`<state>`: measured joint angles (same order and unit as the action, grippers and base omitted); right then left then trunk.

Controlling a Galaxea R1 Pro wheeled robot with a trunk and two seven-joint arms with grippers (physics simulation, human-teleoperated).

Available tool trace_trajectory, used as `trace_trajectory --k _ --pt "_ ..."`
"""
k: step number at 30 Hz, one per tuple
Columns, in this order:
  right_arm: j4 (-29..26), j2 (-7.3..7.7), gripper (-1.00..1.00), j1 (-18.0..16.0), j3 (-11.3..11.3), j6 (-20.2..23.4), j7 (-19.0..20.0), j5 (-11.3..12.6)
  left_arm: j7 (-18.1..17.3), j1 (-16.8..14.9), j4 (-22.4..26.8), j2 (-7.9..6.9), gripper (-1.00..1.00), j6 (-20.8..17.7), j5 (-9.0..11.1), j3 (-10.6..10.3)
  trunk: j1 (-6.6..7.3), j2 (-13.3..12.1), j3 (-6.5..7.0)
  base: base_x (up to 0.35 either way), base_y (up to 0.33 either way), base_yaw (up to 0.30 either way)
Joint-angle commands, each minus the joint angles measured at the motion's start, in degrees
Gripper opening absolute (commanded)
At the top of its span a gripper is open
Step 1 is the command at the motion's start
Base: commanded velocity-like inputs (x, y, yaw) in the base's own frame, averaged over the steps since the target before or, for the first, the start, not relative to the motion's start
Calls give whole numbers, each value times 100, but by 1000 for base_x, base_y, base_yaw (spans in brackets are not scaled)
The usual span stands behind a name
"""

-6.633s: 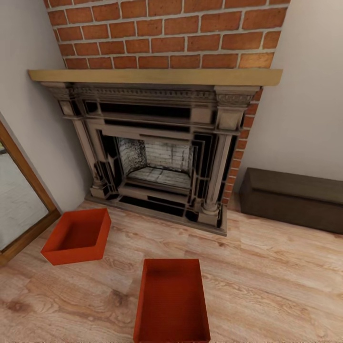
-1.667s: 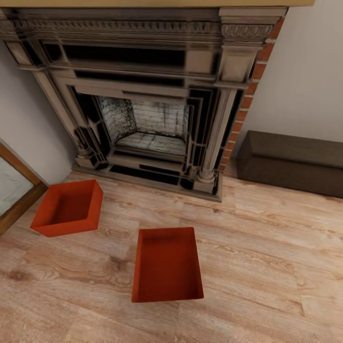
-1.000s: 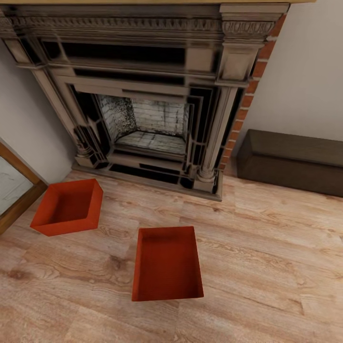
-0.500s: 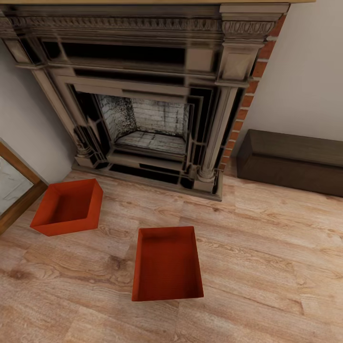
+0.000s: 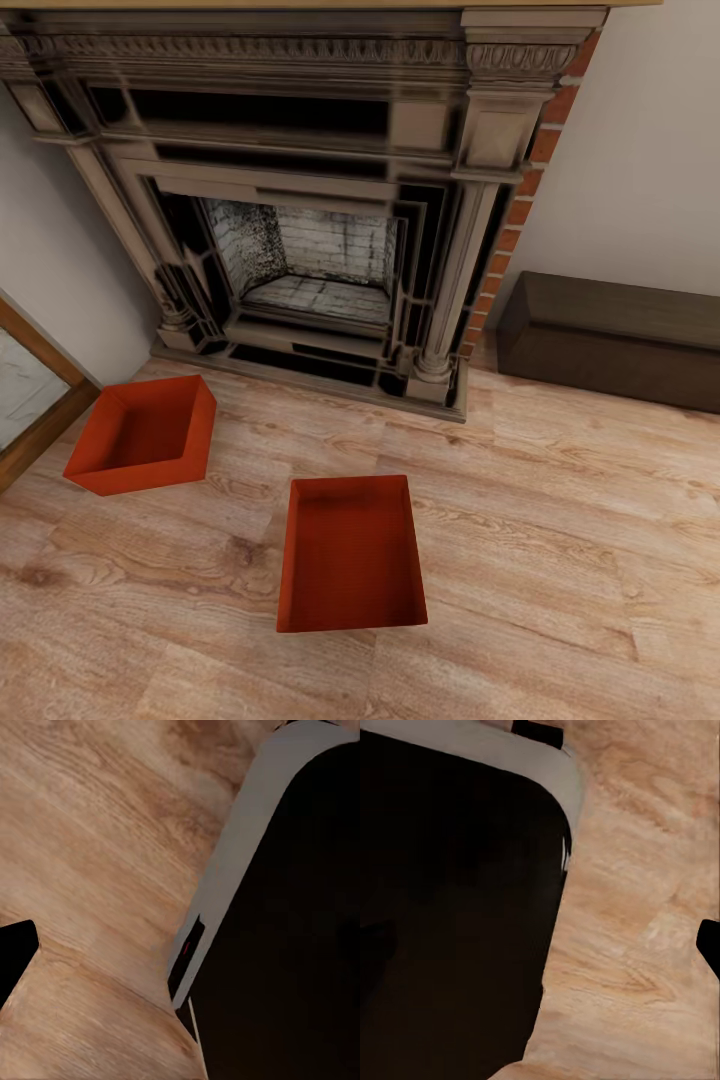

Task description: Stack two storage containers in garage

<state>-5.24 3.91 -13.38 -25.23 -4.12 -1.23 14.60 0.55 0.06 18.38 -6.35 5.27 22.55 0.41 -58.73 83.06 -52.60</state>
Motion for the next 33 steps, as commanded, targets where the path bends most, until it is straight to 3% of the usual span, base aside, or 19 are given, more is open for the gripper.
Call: trace_trajectory --k 1,4,6,9,12,13,15,16,18,20,22,25,27,29,31,33 --pt "-130 18 100 -170 -25 102 -207 146 60 -6 226 -115 100 -120 19 4 0 1 -3 0 0 0" --pt "-363 37 100 -685 8 294 -610 258 411 -102 515 -418 100 -627 26 9 0 1 -3 0 0 0" --pt "-423 34 100 -1012 17 340 -755 286 688 -316 603 -527 100 -910 25 10 0 1 -3 0 0 0" --pt "-464 -9 100 -1524 24 355 -891 310 1071 -695 688 -581 100 -1178 5 7 0 1 -3 0 0 0" --pt "-477 -81 100 -1917 51 351 -981 321 1428 -1225 750 -536 100 -1321 -3 4 0 1 -3 0 0 0" --pt "-482 -210 100 -2195 108 333 -1071 327 1534 -1615 750 -451 100 -1361 -15 0 0 1 -3 0 0 0" --pt "-484 -398 100 -2405 194 297 -1136 330 1610 -2036 704 -302 100 -1391 -28 -9 0 1 -3 0 0 0" --pt "-502 -762 100 -2580 310 189 -1188 324 1708 -2628 663 -51 100 -1431 -47 -24 0 1 -3 0 0 0" --pt "-523 -1034 100 -2632 345 68 -1203 314 1731 -2904 660 128 100 -1440 -77 -47 0 1 -3 0 0 0" --pt "-529 -1133 100 -2642 354 8 -1206 311 1743 -3123 665 339 100 -1443 -151 -66 0 1 -3 0 0 0" --pt "-535 -1244 100 -2659 363 -93 -1210 308 1750 -3319 708 592 100 -1442 -362 -77 0 1 -3 0 0 0" --pt "-538 -1300 100 -2660 365 -157 -1210 297 1749 -3441 755 830 100 -1430 -691 -86 0 1 -3 0 0 0" --pt "-537 -1321 100 -2661 354 -184 -1209 272 1752 -3489 766 1047 100 -1398 -1015 -93 0 1 -3 0 0 0" --pt "-538 -1332 100 -2661 338 -214 -1207 251 1754 -3519 724 1258 100 -1359 -1469 -99 0 1 -3 0 0 0" --pt "-535 -1330 100 -2661 326 -280 -1206 242 1755 -3531 704 1388 100 -1339 -1854 -101 0 1 -3 0 0 0" --pt "-533 -1320 100 -2661 321 -338 -1205 239 1755 -3535 703 1441 100 -1333 -2037 -102 0 1 -3 0 0 0"
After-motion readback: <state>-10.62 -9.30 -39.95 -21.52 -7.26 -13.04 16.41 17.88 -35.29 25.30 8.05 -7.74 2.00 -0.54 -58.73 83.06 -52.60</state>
